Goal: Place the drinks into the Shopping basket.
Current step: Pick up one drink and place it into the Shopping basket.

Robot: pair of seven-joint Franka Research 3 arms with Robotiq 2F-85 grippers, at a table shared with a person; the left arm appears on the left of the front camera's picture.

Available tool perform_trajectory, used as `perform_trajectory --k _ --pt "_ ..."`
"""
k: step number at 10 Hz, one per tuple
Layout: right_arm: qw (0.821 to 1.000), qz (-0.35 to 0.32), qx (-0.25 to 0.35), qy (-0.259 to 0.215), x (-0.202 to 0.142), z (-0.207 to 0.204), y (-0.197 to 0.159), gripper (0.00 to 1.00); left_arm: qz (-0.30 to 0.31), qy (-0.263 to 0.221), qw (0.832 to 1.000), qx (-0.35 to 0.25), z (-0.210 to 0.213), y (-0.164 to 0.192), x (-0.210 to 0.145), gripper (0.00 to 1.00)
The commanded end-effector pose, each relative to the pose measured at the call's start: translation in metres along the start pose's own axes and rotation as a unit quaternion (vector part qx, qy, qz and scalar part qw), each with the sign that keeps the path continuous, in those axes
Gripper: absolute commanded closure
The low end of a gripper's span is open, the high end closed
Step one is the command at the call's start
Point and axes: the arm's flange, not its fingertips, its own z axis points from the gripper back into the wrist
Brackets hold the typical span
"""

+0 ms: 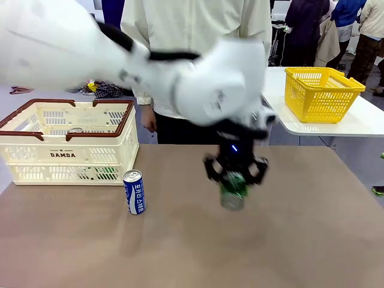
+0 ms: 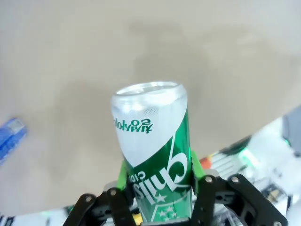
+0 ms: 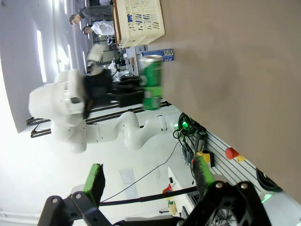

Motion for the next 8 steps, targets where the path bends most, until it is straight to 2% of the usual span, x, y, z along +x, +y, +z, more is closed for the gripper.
perform_trajectory --k 1,3,4,6,7,8 --pt "1.000 -0.008 -0.001 0.004 -0.001 0.002 0.004 0.00 -0.037 -0.014 0.999 0.008 0.063 0.078 -0.015 1.00" --pt "1.000 -0.008 -0.001 0.004 -0.001 0.002 0.004 0.00 -0.080 -0.031 0.996 -0.005 0.117 0.158 -0.014 1.00" --pt "1.000 -0.008 -0.001 0.004 -0.001 0.002 0.004 0.00 -0.073 -0.047 0.996 -0.022 0.144 0.209 -0.007 1.00" --pt "1.000 -0.008 -0.001 0.004 -0.001 0.002 0.004 0.00 0.083 -0.112 0.988 -0.059 0.179 0.341 0.001 1.00" --pt "1.000 -0.008 -0.001 0.004 -0.001 0.002 0.004 0.00 0.177 -0.167 0.969 -0.039 0.179 0.400 0.000 1.00" --pt "1.000 -0.008 -0.001 0.004 -0.001 0.002 0.004 0.00 0.246 -0.175 0.953 -0.032 0.172 0.444 -0.008 1.00"
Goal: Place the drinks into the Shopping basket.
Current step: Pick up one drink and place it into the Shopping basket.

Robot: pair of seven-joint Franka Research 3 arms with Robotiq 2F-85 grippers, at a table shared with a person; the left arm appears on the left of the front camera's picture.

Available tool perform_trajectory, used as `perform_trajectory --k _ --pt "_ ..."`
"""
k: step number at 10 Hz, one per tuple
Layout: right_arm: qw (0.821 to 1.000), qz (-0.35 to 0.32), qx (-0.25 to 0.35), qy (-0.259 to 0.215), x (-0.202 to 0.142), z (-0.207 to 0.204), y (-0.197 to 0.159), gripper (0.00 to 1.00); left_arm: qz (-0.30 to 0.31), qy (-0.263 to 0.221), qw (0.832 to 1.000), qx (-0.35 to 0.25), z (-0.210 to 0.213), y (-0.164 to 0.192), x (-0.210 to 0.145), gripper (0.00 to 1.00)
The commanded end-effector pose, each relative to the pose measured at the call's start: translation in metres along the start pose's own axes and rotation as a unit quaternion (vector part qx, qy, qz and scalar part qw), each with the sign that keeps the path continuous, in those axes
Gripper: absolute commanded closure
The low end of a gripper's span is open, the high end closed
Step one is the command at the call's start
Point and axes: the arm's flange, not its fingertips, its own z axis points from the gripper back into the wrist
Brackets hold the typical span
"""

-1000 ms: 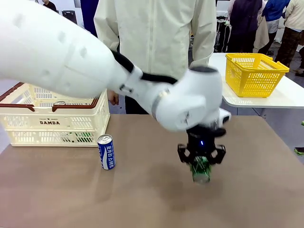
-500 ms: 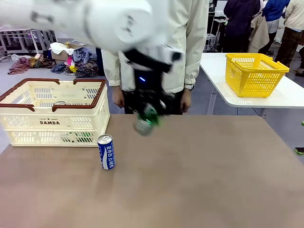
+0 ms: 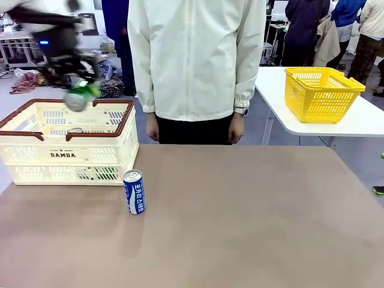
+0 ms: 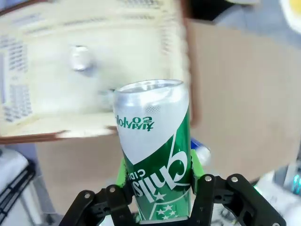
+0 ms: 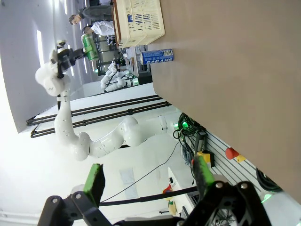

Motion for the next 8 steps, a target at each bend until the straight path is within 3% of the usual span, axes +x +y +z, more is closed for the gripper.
perform_trajectory --k 1,2,3,4,8 --pt "1.000 -0.008 -0.001 0.004 -0.001 0.002 0.004 0.00 0.088 -0.027 0.996 0.007 -0.026 0.036 -0.005 1.00" --pt "1.000 -0.008 -0.001 0.004 -0.001 0.002 0.004 0.00 0.122 -0.030 0.992 0.001 -0.030 0.054 -0.005 1.00" --pt "1.000 -0.008 -0.001 0.004 -0.001 0.002 0.004 0.00 0.205 -0.029 0.978 -0.022 -0.026 0.061 -0.007 1.00" --pt "1.000 -0.008 -0.001 0.004 -0.001 0.002 0.004 0.00 0.101 -0.022 0.995 0.012 -0.021 0.079 0.007 1.00" --pt "1.000 -0.008 -0.001 0.004 -0.001 0.002 0.004 0.00 0.122 -0.016 0.992 0.009 -0.031 0.079 0.004 1.00"
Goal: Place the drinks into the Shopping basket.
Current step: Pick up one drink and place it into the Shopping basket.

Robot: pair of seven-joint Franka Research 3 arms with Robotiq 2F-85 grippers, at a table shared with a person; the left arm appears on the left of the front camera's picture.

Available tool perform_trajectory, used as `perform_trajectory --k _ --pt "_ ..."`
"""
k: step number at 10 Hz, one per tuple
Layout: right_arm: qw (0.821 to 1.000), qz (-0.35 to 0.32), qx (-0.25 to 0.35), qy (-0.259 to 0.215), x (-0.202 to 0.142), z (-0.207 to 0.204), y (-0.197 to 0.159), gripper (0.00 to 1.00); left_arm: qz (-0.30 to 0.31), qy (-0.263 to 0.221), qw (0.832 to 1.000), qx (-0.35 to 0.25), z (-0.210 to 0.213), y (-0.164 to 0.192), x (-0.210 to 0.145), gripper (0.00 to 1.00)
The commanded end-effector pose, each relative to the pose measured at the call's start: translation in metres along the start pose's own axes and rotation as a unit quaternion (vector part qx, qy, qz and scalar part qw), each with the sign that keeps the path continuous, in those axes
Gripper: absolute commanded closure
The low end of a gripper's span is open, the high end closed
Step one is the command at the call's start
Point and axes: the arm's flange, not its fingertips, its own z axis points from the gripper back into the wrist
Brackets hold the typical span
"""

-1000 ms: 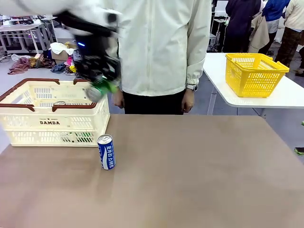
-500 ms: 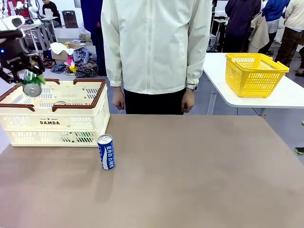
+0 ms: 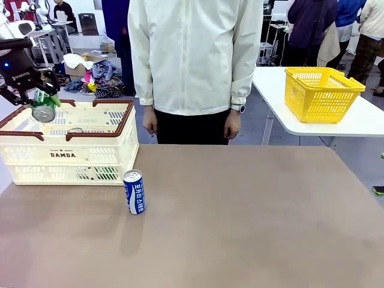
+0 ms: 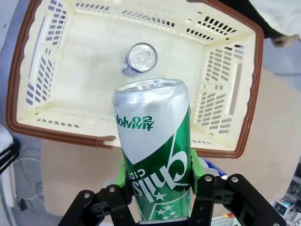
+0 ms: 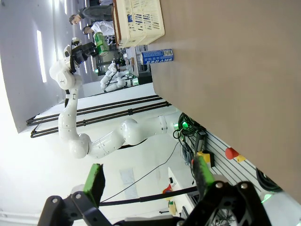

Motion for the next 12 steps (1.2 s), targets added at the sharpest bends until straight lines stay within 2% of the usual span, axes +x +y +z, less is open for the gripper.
perform_trajectory --k 1,2,3,4,6,8,12 --pt "1.000 -0.008 -0.001 0.004 -0.001 0.002 0.004 0.00 -0.036 0.032 0.999 0.014 -0.002 -0.006 0.029 1.00" --pt "1.000 -0.008 -0.001 0.004 -0.001 0.002 0.004 0.00 -0.102 0.004 0.995 -0.004 -0.003 -0.008 0.080 1.00" --pt "1.000 -0.008 -0.001 0.004 -0.001 0.002 0.004 0.00 -0.136 0.018 0.991 0.007 -0.015 -0.001 0.116 1.00" --pt "1.000 -0.008 -0.001 0.004 -0.001 0.002 0.004 0.00 -0.162 0.035 0.986 0.010 -0.028 0.010 0.135 1.00" --pt "1.000 -0.008 -0.001 0.004 -0.001 0.002 0.004 0.00 -0.163 0.051 0.985 0.039 -0.055 0.035 0.148 1.00" --pt "1.000 -0.008 -0.001 0.004 -0.001 0.002 0.004 0.00 -0.154 0.058 0.985 0.048 -0.080 0.058 0.142 1.00" --pt "1.000 -0.008 -0.001 0.004 -0.001 0.002 0.004 0.00 -0.127 0.086 0.985 0.082 -0.135 0.069 0.130 1.00"
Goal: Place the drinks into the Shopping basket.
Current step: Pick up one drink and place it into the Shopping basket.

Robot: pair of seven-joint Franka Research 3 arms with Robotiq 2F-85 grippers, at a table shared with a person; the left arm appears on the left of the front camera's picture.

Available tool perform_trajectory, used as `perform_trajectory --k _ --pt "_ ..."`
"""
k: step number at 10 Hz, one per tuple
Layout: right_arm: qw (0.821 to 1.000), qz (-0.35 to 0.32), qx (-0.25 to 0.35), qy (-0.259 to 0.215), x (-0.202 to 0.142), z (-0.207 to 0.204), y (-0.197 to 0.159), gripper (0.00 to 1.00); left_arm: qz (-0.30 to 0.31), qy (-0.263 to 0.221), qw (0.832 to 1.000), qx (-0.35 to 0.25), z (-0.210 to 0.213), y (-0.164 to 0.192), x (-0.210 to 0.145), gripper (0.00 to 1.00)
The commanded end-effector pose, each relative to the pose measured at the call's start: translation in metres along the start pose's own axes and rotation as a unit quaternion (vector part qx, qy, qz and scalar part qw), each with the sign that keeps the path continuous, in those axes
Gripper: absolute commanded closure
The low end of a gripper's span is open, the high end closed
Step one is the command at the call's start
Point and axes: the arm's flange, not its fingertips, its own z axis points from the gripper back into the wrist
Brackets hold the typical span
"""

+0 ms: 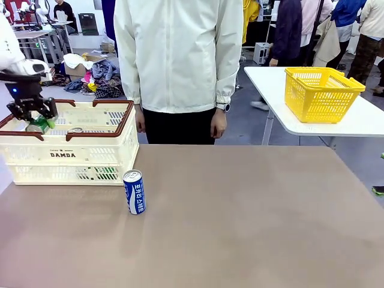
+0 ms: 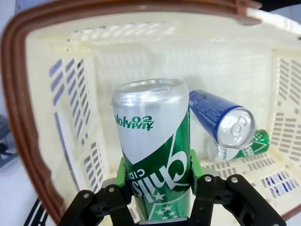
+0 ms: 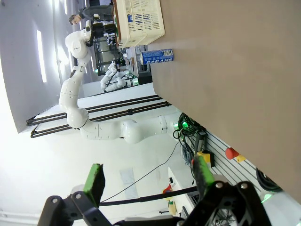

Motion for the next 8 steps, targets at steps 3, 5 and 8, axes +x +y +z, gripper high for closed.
perform_trajectory --k 3,5,8 --pt "1.000 -0.008 -0.001 0.004 -0.001 0.002 0.004 0.00 0.014 0.004 1.000 0.022 -0.014 -0.003 0.001 1.00" --pt "1.000 -0.008 -0.001 0.004 -0.001 0.002 0.004 0.00 0.012 0.024 0.999 0.024 -0.022 -0.005 0.008 1.00" --pt "1.000 -0.008 -0.001 0.004 -0.001 0.002 0.004 0.00 0.007 0.038 0.999 0.030 -0.029 -0.010 0.015 1.00"
